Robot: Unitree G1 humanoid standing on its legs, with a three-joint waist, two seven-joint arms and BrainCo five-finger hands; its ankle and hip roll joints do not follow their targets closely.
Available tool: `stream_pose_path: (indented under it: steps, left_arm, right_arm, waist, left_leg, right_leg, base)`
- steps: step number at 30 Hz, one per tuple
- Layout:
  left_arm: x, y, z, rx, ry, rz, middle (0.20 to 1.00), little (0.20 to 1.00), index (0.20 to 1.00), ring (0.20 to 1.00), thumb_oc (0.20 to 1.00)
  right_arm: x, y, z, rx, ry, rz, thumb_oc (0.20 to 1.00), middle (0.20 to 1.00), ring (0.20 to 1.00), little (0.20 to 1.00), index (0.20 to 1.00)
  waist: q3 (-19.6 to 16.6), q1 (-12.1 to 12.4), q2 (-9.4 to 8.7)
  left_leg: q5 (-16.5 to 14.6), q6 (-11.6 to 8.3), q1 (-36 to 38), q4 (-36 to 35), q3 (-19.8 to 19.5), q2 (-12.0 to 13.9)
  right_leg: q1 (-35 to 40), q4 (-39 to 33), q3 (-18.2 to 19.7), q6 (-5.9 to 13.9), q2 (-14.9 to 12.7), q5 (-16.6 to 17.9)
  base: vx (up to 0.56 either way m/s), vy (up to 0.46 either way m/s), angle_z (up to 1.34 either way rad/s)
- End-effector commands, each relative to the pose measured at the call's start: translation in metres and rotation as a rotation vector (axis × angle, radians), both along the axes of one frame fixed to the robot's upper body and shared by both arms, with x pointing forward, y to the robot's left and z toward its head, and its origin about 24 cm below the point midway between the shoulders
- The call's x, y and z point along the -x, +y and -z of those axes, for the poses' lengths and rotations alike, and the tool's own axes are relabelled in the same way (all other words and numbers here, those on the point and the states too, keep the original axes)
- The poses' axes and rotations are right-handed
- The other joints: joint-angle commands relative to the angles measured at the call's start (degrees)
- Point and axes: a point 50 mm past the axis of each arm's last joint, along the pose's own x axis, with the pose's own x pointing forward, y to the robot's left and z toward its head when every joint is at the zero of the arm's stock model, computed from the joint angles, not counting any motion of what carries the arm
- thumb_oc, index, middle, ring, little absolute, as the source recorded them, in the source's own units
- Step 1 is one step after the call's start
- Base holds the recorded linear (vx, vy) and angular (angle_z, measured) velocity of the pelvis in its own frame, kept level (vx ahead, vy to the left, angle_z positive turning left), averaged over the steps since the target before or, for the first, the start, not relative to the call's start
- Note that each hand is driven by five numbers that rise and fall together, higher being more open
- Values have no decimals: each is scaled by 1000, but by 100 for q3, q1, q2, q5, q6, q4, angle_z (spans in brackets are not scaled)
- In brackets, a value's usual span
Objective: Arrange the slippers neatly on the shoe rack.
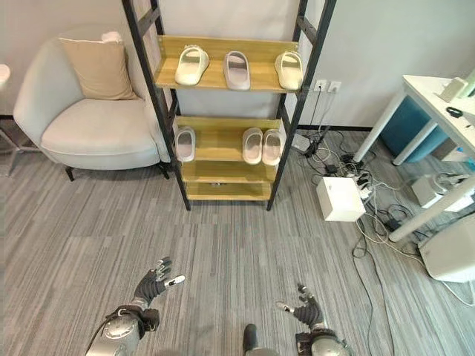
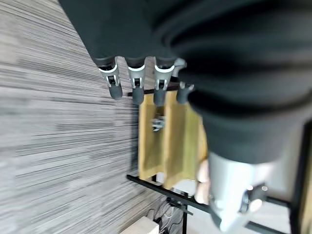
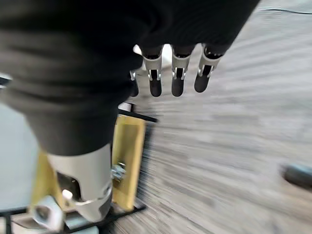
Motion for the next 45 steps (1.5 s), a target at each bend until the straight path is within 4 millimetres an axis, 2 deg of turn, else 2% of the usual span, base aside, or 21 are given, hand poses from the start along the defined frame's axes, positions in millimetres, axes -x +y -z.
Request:
stream_pose_path:
  steps: [1, 3, 7, 9, 12, 13, 14, 16, 17, 19, 21, 22, 24, 28, 29, 31, 33, 34, 41, 45]
  left_arm:
    - [-18, -6, -21, 2, -128, 30, 1000, 1000, 1000, 1000, 1000]
    - [-18, -9, -20, -12, -123, 42, 1000, 1000, 1000, 1000, 1000]
    - [-15, -6, -19, -28, -119, 36, 1000, 1000, 1000, 1000, 1000]
    - [-7, -4, -14, -20, -91, 35, 1000, 1000, 1000, 1000, 1000]
    - [-3, 1, -10, -42, -63, 48, 1000, 1000, 1000, 1000, 1000]
    - [-2, 3, -10, -49, -59, 45, 1000, 1000, 1000, 1000, 1000]
    - [-3, 6, -11, -58, -64, 43, 1000, 1000, 1000, 1000, 1000]
    - [-4, 7, -11, -65, -62, 42, 1000, 1000, 1000, 1000, 1000]
    - [-4, 8, -12, -63, -66, 35, 1000, 1000, 1000, 1000, 1000]
    - [-5, 8, -13, -57, -70, 31, 1000, 1000, 1000, 1000, 1000]
    - [-6, 8, -14, -51, -78, 28, 1000, 1000, 1000, 1000, 1000]
    - [-6, 7, -14, -46, -83, 25, 1000, 1000, 1000, 1000, 1000]
    - [-8, 7, -15, -44, -90, 27, 1000, 1000, 1000, 1000, 1000]
    - [-6, 4, -14, -33, -85, 33, 1000, 1000, 1000, 1000, 1000]
    - [-8, 2, -15, -25, -91, 34, 1000, 1000, 1000, 1000, 1000]
    - [-12, 0, -16, -21, -100, 35, 1000, 1000, 1000, 1000, 1000]
    - [-14, -6, -16, -9, -97, 37, 1000, 1000, 1000, 1000, 1000]
    - [-14, -7, -15, -8, -96, 37, 1000, 1000, 1000, 1000, 1000]
    - [-4, -9, -10, -2, -71, 42, 1000, 1000, 1000, 1000, 1000]
    - [0, -10, -7, -7, -56, 55, 1000, 1000, 1000, 1000, 1000]
  right_arm:
    - [-17, -6, -19, 7, -118, 8, 1000, 1000, 1000, 1000, 1000]
    - [-18, -6, -17, 12, -113, 19, 1000, 1000, 1000, 1000, 1000]
    - [-19, -2, -16, 7, -109, 21, 1000, 1000, 1000, 1000, 1000]
    - [-19, 7, -13, -1, -97, -12, 1000, 1000, 1000, 1000, 1000]
    - [-20, 15, -12, -21, -89, -34, 1000, 1000, 1000, 1000, 1000]
    - [-20, 17, -12, -26, -91, -43, 1000, 1000, 1000, 1000, 1000]
    - [-20, 20, -12, -28, -92, -55, 1000, 1000, 1000, 1000, 1000]
    - [-20, 20, -12, -25, -88, -58, 1000, 1000, 1000, 1000, 1000]
    - [-18, 21, -9, -29, -76, -53, 1000, 1000, 1000, 1000, 1000]
    - [-19, 20, -9, -30, -79, -48, 1000, 1000, 1000, 1000, 1000]
    - [-23, 19, -12, -24, -91, -47, 1000, 1000, 1000, 1000, 1000]
    - [-23, 19, -12, -23, -88, -45, 1000, 1000, 1000, 1000, 1000]
    - [-23, 18, -11, -20, -83, -43, 1000, 1000, 1000, 1000, 1000]
    - [-19, 19, -11, -30, -82, -47, 1000, 1000, 1000, 1000, 1000]
    - [-18, 17, -12, -33, -89, -50, 1000, 1000, 1000, 1000, 1000]
    - [-19, 15, -13, -30, -97, -52, 1000, 1000, 1000, 1000, 1000]
    - [-18, 10, -13, -15, -91, -46, 1000, 1000, 1000, 1000, 1000]
    - [-19, 9, -14, -16, -98, -34, 1000, 1000, 1000, 1000, 1000]
    - [-12, 8, -10, -21, -76, -17, 1000, 1000, 1000, 1000, 1000]
    - [-6, 11, -5, -28, -46, -17, 1000, 1000, 1000, 1000, 1000]
  waist:
    - [316, -7, 49]
    - [309, 98, 131]
    - [258, 257, 118]
    - [26, 270, 26]
    - [-37, 294, -59]
    - [-22, 292, -56]
    - [54, 251, -21]
    - [81, 242, 12]
    - [100, 195, 96]
    - [123, 133, 138]
    - [180, 55, 139]
    - [220, 1, 156]
    - [214, -66, 94]
    - [106, -80, 68]
    - [95, -74, 50]
    - [160, -64, 34]
    - [131, -32, 50]
    - [143, 5, 57]
    - [-83, -30, 217]
    - [-71, -53, 240]
  left_leg:
    - [544, 76, 419, -1908, 261, 89]
    - [1091, 25, 149, -2712, 423, 136]
    - [1346, 19, 67, -3297, 470, 71]
    - [1251, 197, 223, -3010, 408, -98]
    - [965, 364, 399, -2839, 481, -191]
    - [871, 430, 466, -2794, 496, -216]
    - [730, 551, 638, -2747, 521, -241]
    - [684, 582, 720, -2774, 524, -225]
    - [610, 601, 960, -2904, 497, -181]
    - [541, 560, 1186, -3025, 473, -168]
    - [452, 485, 1395, -3096, 424, -159]
    - [393, 434, 1503, -3114, 385, -112]
    - [247, 342, 1641, -3073, 314, -67]
    - [164, 224, 1746, -2916, 284, 78]
    - [179, 97, 1614, -2486, 211, 148]
    - [330, 23, 1340, -1959, 85, 142]
    - [490, 61, 1089, -2388, 124, 172]
    - [567, 90, 950, -2501, 144, 108]
    - [680, 163, 1482, -3396, 317, 42]
    - [650, 256, 1570, -3516, 357, -66]
  right_leg:
    - [226, 283, 0, 701, -337, -1095]
    - [499, 165, -11, 700, -199, -1206]
    - [754, 172, 88, 746, -113, -1353]
    - [864, 449, 246, 866, -272, -1445]
    - [661, 1176, 375, 1052, -382, -1362]
    - [458, 1587, 410, 1144, -429, -1186]
    - [67, 2300, 406, 1319, -514, -727]
    - [-133, 2613, 391, 1351, -530, -624]
    - [-453, 2749, 218, 1260, -592, -662]
    - [-590, 2271, -3, 1135, -628, -843]
    - [-768, 1481, -130, 1088, -653, -805]
    - [-739, 1086, -134, 1117, -645, -734]
    - [-733, 571, 111, 1200, -661, -541]
    - [-528, 549, 149, 1069, -565, -552]
    - [-353, 540, 118, 938, -456, -666]
    - [-208, 491, 72, 822, -409, -743]
    - [40, 269, -63, 794, -367, -858]
    - [83, 245, -70, 790, -346, -855]
    - [228, -50, 22, 918, -332, -698]
    - [97, 80, 100, 1022, -425, -618]
  base:
    - [406, 26, 9]
    - [259, 45, 5]
    - [324, 79, -16]
    - [529, 221, -31]
    - [261, 148, -33]
    - [208, 136, -8]
    - [134, 98, -8]
    - [147, 59, 15]
    - [250, 32, 18]
    - [276, -53, -1]
    - [254, -152, 34]
    - [256, -204, 38]
    - [254, -266, 33]
    - [159, -187, 44]
    - [156, -289, 40]
    - [75, -190, -9]
    - [93, -58, 4]
    - [78, -12, 10]
    - [42, 76, -20]
    - [-45, 125, -7]
